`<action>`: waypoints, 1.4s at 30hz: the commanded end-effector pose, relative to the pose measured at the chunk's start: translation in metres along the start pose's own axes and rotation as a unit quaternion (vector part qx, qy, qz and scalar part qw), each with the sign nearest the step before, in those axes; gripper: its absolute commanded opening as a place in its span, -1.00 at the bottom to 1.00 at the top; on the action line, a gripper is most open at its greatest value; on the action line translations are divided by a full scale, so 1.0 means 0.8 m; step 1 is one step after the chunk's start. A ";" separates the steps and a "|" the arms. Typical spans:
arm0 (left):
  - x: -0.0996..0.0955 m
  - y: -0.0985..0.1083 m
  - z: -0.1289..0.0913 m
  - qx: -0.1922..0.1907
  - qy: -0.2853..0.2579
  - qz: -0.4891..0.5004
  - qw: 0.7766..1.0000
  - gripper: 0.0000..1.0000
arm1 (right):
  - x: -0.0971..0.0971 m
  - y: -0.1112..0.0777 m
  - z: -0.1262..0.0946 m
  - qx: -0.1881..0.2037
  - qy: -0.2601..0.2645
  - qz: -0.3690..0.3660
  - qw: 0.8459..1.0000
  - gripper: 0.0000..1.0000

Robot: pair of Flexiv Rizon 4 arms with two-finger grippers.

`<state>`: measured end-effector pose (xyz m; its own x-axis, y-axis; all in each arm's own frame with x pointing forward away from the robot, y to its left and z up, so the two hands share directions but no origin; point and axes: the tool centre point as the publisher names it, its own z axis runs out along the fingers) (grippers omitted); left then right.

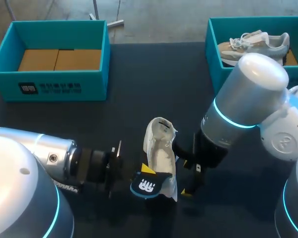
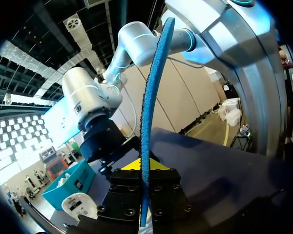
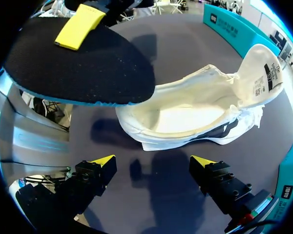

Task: Take the shoe out of the shoebox, open the shoe tongue, remove and reinsert the insole, then place the shoe into the shoebox

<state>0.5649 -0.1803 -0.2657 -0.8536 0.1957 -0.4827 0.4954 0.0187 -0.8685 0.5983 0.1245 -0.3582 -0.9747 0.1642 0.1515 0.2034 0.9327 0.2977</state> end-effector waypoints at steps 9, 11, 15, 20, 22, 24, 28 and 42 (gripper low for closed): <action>-0.003 0.028 0.003 -0.003 -0.012 -0.019 1.000 -1.00 | 0.001 0.001 0.003 0.000 -0.001 0.000 1.000 1.00; -0.003 0.029 0.002 -0.004 -0.014 -0.020 1.000 -1.00 | 0.001 0.001 0.003 0.000 -0.001 0.000 1.000 1.00; -0.004 0.030 -0.001 -0.006 -0.018 -0.021 1.000 -1.00 | 0.001 0.001 0.003 0.000 -0.001 0.000 1.000 1.00; -0.005 0.035 0.000 -0.008 -0.019 -0.025 0.999 -1.00 | 0.001 0.001 0.003 0.000 -0.001 0.000 1.000 1.00; -0.005 0.036 0.001 -0.013 -0.018 -0.022 1.000 -1.00 | 0.001 0.001 0.003 0.000 -0.001 0.000 1.000 1.00; -0.006 0.037 0.001 -0.014 -0.018 -0.021 1.000 -1.00 | 0.001 0.001 0.003 0.000 -0.001 0.000 1.000 1.00; -0.009 0.044 0.002 -0.025 -0.020 -0.016 0.999 -1.00 | 0.001 0.001 0.003 0.000 -0.001 0.000 1.000 1.00; -0.010 0.038 0.002 -0.023 -0.023 -0.006 0.999 -1.00 | 0.001 0.001 0.003 0.000 -0.001 0.000 1.000 1.00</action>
<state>0.5891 -0.1847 -0.2892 -0.8658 0.1498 -0.4774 0.4905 0.0658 -0.8689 0.5983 0.1247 -0.3583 -0.9748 0.1640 0.1515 0.2032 0.9327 0.2978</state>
